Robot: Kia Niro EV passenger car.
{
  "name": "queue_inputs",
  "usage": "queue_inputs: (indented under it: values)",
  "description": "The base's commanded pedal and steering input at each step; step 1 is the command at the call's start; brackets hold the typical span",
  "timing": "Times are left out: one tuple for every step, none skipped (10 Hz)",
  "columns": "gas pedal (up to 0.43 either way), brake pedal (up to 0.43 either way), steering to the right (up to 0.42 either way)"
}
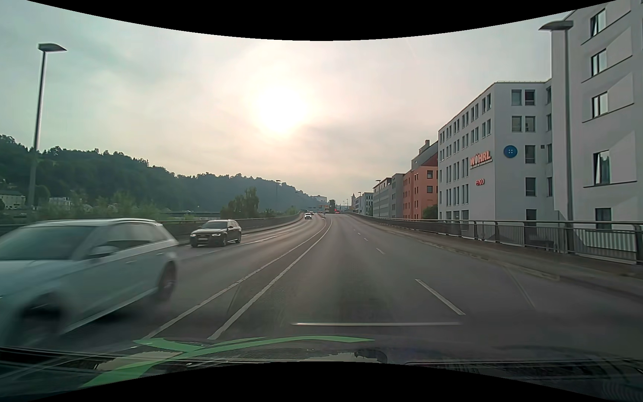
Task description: Follow the waypoints while adhering to traffic rules and regulations
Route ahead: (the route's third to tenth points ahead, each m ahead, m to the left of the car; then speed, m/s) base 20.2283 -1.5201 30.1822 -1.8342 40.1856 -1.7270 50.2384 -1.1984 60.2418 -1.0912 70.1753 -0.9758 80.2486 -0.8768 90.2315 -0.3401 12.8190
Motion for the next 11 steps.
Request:
queue_inputs:
  values:
    - [0.13, 0.0, -0.002]
    - [0.13, 0.0, -0.002]
    - [0.13, 0.0, -0.002]
    - [0.13, 0.0, -0.002]
    - [0.13, 0.0, -0.002]
    - [0.13, 0.0, -0.002]
    - [0.13, 0.0, -0.002]
    - [0.13, 0.0, -0.002]
    - [0.13, 0.0, -0.001]
    - [0.13, 0.0, -0.001]
    - [0.13, 0.0, 0.0]
